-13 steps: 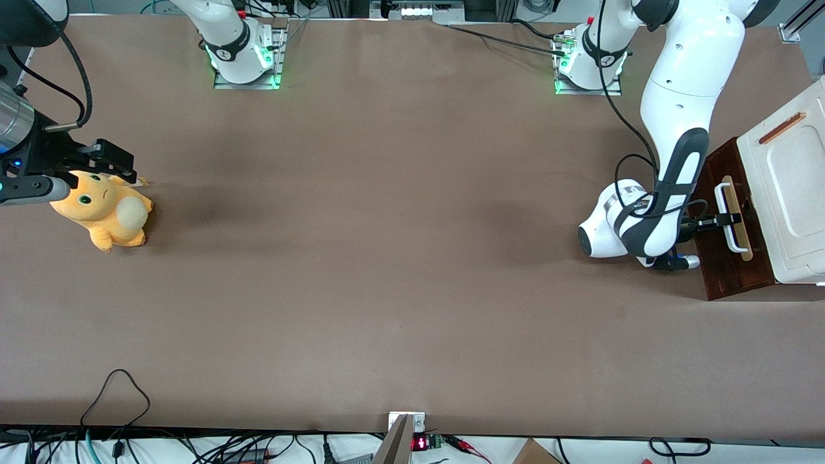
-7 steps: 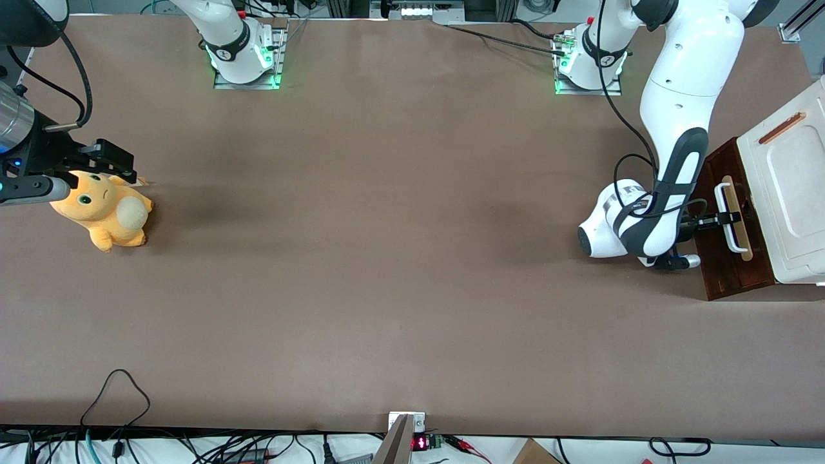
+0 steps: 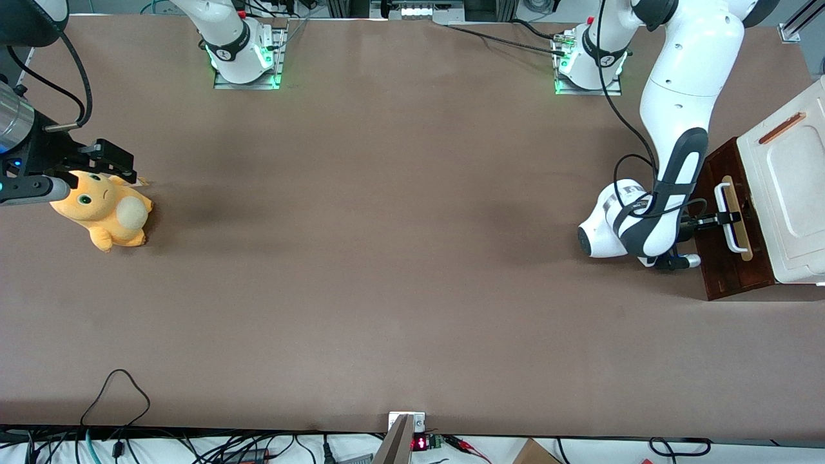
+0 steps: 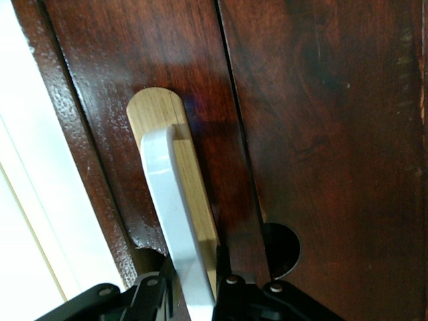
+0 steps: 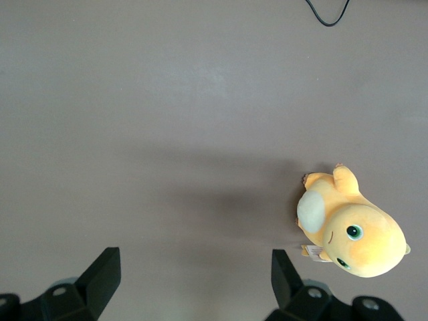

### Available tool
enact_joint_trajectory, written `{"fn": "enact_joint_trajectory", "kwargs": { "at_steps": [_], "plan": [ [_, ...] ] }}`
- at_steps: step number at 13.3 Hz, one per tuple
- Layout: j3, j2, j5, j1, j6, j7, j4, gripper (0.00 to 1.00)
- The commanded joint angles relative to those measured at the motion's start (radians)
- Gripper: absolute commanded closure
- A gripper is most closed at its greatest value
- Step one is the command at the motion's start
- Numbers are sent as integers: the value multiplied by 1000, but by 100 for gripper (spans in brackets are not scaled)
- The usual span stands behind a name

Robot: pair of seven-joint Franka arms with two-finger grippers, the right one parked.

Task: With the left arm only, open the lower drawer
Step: 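Close the left gripper on the white handle bar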

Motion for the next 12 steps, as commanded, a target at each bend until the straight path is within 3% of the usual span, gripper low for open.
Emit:
{"fn": "enact_joint_trajectory", "kwargs": {
  "at_steps": [1,12],
  "plan": [
    [-2,-4,6,-7,-5,-13,-3,76],
    [-2,-4,-13,-16,-14,-22,1,78]
  ]
}}
